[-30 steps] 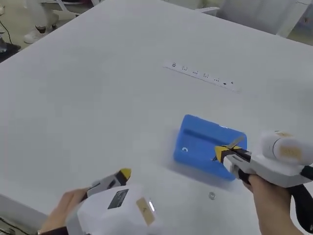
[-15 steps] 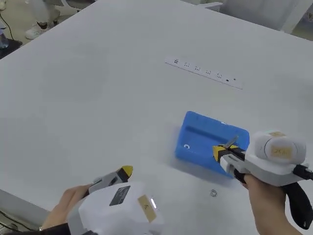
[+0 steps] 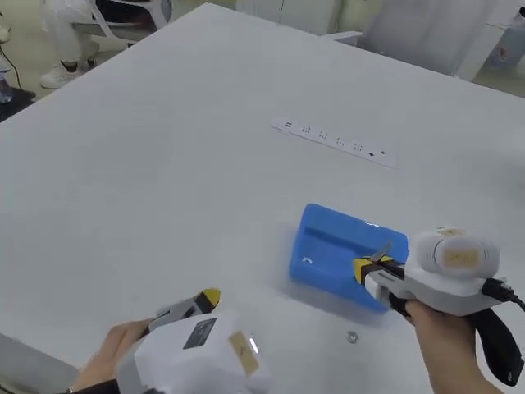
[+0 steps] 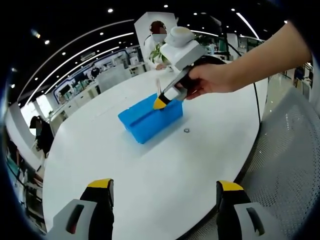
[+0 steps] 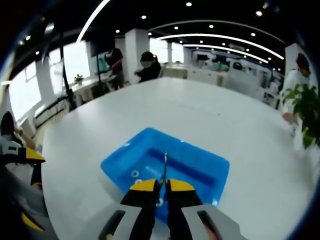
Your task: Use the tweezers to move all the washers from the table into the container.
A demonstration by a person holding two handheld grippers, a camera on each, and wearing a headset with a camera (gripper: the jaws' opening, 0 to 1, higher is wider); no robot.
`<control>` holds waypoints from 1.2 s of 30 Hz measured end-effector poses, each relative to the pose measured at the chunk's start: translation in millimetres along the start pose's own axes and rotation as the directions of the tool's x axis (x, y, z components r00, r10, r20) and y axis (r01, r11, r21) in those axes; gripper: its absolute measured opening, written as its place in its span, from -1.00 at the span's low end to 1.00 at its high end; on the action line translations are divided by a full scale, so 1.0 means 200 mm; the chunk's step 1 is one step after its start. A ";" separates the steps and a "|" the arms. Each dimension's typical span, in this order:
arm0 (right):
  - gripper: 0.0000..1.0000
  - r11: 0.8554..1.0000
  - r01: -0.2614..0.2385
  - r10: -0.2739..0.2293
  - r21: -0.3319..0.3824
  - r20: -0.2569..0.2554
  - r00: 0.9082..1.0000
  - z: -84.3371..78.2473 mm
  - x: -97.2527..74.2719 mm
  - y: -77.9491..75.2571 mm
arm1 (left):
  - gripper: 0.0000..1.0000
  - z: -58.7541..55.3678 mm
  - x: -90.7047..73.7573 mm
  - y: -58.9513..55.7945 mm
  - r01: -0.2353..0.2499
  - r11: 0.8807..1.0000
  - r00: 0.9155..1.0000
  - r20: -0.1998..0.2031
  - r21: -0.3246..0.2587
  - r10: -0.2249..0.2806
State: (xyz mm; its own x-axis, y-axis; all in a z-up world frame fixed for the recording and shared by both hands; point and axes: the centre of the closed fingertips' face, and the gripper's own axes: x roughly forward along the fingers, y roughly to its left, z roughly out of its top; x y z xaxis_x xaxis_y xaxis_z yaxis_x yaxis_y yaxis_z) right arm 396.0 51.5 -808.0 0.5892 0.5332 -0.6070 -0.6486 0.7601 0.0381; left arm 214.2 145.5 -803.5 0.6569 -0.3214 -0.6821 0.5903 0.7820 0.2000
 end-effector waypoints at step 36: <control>-0.92 0.991 0.010 -0.025 0.135 0.109 0.994 -0.03 -0.35 0.07 | 0.72 0.01 -0.01 0.00 -0.003 1.000 1.000 0.011 0.019 0.002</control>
State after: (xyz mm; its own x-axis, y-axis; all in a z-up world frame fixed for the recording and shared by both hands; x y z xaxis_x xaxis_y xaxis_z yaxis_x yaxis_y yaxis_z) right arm 342.1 23.3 -768.8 0.6545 0.5514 -0.5174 -0.5718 0.8086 0.1384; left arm 213.1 144.8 -801.1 0.6636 -0.3254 -0.6736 0.5975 0.7724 0.2155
